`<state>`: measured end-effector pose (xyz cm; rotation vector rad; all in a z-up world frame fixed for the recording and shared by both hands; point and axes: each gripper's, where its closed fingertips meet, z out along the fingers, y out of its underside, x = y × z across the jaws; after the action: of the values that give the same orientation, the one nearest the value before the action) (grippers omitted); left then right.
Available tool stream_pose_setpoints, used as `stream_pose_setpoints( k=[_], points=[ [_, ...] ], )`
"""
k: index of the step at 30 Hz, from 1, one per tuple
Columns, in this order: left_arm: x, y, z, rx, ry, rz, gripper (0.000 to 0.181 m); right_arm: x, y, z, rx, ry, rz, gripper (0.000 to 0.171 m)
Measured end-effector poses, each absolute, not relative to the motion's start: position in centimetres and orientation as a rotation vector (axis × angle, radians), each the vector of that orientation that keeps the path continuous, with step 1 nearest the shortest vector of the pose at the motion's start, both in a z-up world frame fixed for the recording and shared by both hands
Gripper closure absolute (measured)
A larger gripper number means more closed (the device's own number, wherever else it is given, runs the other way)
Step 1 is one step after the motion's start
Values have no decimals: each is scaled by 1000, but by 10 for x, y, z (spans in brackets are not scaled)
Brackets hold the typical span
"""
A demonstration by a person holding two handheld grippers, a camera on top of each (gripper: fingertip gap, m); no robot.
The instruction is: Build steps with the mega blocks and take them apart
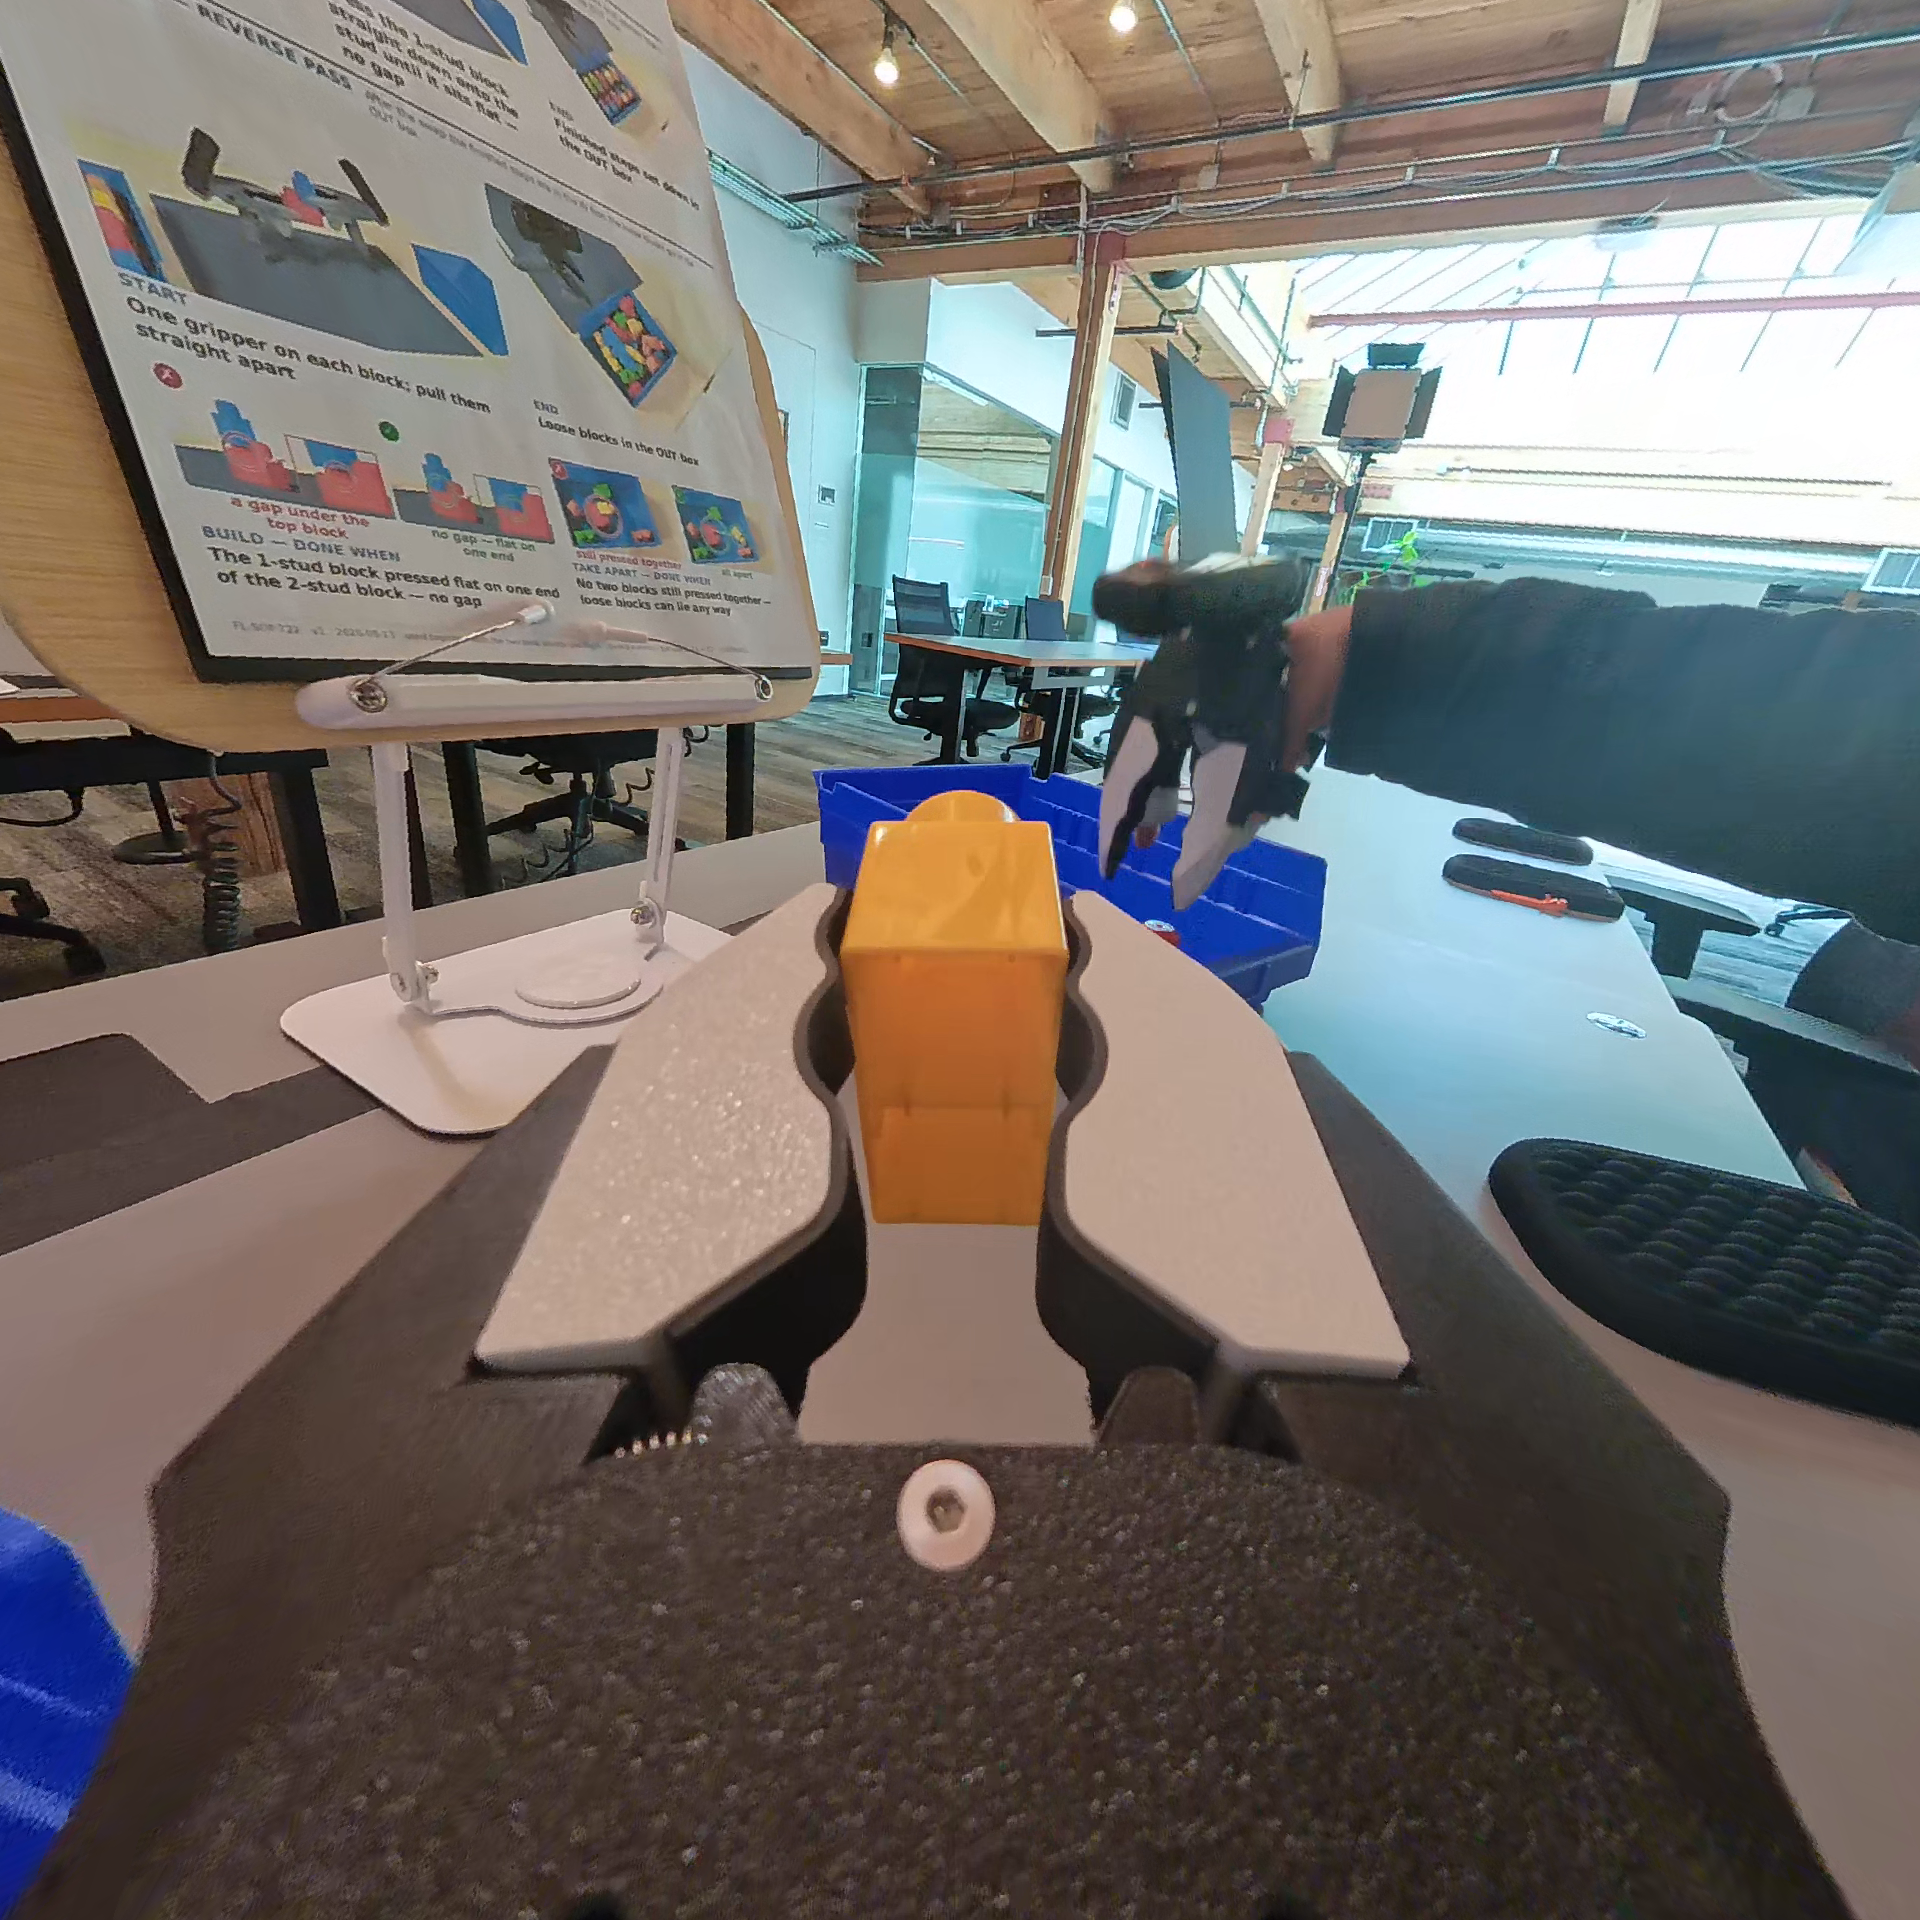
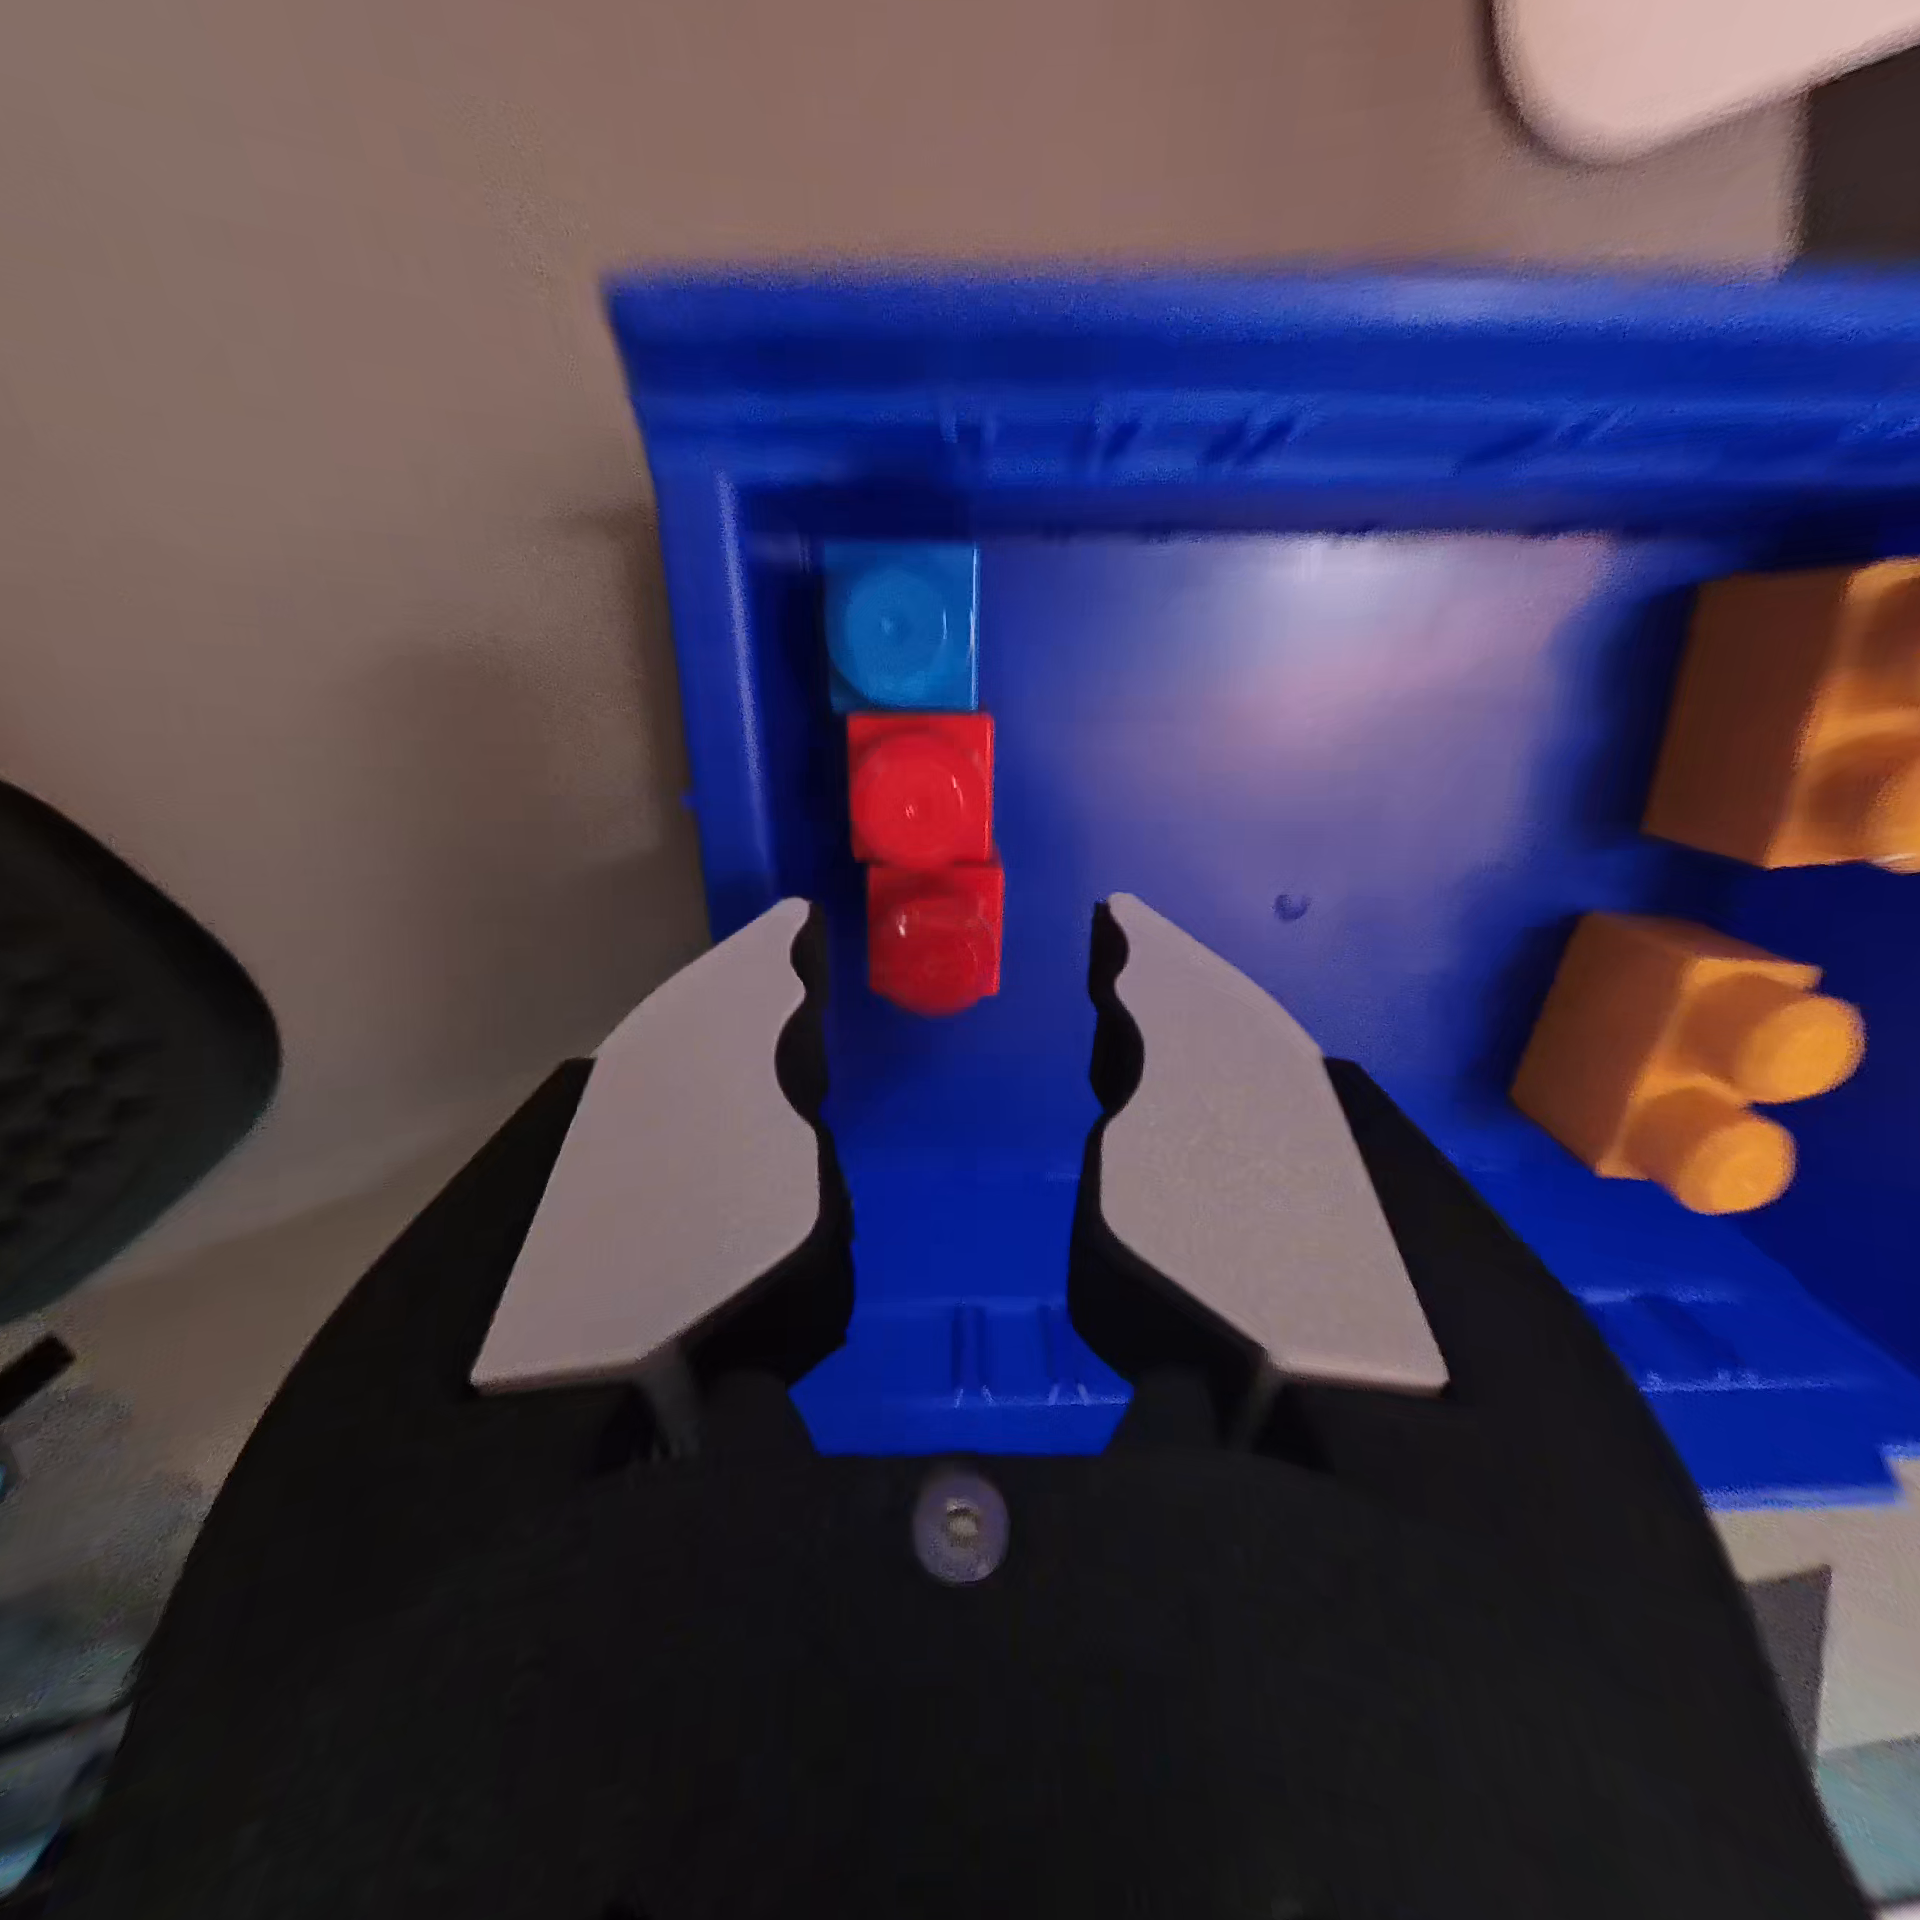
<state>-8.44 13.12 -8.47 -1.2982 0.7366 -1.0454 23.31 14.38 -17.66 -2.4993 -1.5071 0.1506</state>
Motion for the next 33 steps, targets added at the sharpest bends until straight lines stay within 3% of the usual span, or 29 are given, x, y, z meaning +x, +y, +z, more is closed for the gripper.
stream_pose_setpoints(
  k=[5,9,18,24,26,33],
  points=[
    [-79,124,-84,-1278,762,-1088,144,153,142,-104,-2061,-1420,395,123],
    [-67,106,-81,-1227,827,-1147,144,76,112,-78,-1776,-1414,633,124],
    [-42,71,-84,-1164,962,-1252,145,-17,70,-82,-1529,-1354,1009,125],
    [-37,64,-85,-1152,992,-1269,144,-36,63,-81,-1481,-1321,1116,126],
    [-37,63,-85,-1150,999,-1271,144,-39,63,-86,-1493,-1339,1101,139],
    [-30,56,-91,-1154,1045,-1279,145,-30,57,-88,-1549,-1432,1085,142]
  ],
)
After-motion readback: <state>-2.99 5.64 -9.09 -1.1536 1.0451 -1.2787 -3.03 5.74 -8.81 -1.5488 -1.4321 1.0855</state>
